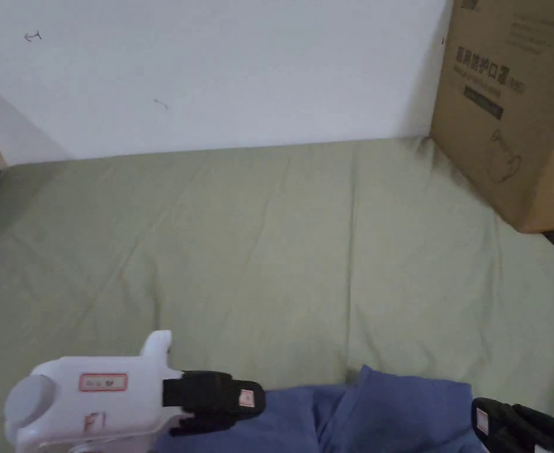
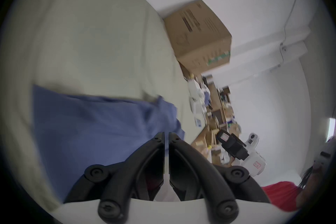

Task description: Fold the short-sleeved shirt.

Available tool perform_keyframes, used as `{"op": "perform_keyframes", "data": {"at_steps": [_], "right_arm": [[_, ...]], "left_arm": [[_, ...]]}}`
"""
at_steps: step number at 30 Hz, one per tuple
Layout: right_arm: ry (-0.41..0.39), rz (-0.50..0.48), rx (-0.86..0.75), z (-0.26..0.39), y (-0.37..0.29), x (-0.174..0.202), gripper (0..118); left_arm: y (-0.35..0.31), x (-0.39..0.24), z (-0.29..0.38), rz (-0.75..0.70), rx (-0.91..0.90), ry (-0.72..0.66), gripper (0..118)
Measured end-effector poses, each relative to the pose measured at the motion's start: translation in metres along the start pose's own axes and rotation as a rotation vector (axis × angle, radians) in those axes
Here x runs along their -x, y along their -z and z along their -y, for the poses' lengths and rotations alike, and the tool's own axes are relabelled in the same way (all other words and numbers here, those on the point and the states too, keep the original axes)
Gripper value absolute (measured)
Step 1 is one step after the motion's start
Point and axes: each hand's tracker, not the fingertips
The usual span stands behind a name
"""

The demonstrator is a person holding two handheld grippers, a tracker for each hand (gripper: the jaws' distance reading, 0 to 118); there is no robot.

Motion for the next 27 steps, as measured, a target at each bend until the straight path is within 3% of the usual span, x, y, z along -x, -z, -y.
{"op": "perform_keyframes", "data": {"at_steps": [3,4,6,7,8,15,18,23,24,25,26,27], "right_arm": [[-0.016,-0.007,0.017,-0.002,0.005,0.005,0],[-0.021,-0.011,0.024,-0.002,0.008,0.007,0],[-0.032,-0.014,0.039,-0.003,0.013,0.012,0],[-0.037,-0.013,0.045,-0.004,0.015,0.014,0],[-0.041,-0.015,0.051,-0.004,0.018,0.017,0],[-0.069,-0.025,0.099,-0.005,0.035,0.037,0],[-0.076,-0.035,0.118,-0.004,0.04,0.044,0],[-0.09,-0.045,0.135,-0.003,0.044,0.053,0],[-0.089,-0.047,0.136,-0.002,0.043,0.053,0],[-0.087,-0.05,0.136,-0.002,0.043,0.053,0],[-0.084,-0.053,0.135,-0.002,0.043,0.052,0],[-0.081,-0.055,0.136,-0.002,0.043,0.052,0]], "left_arm": [[-0.05,0.05,-0.007,0.021,-0.096,-0.129,11],[-0.061,0.064,-0.008,0.04,-0.098,-0.153,37],[-0.076,0.082,-0.006,0.018,-0.092,-0.158,105],[-0.079,0.09,-0.004,0.005,-0.086,-0.155,117],[-0.084,0.098,-0.005,0.032,-0.152,-0.155,118],[-0.021,0.142,0.008,0.269,0.018,-0.378,118],[0.02,0.132,0.004,0.426,0.043,-0.35,118],[0.048,0.118,-0.008,0.297,0.06,-0.25,116],[0.046,0.115,-0.009,0.239,0.044,-0.223,103],[0.04,0.121,-0.003,0.058,0.026,-0.187,40],[0.042,0.12,0.001,-0.158,0.042,-0.145,7],[0.033,0.127,0.006,-0.078,0.017,-0.204,7]]}}
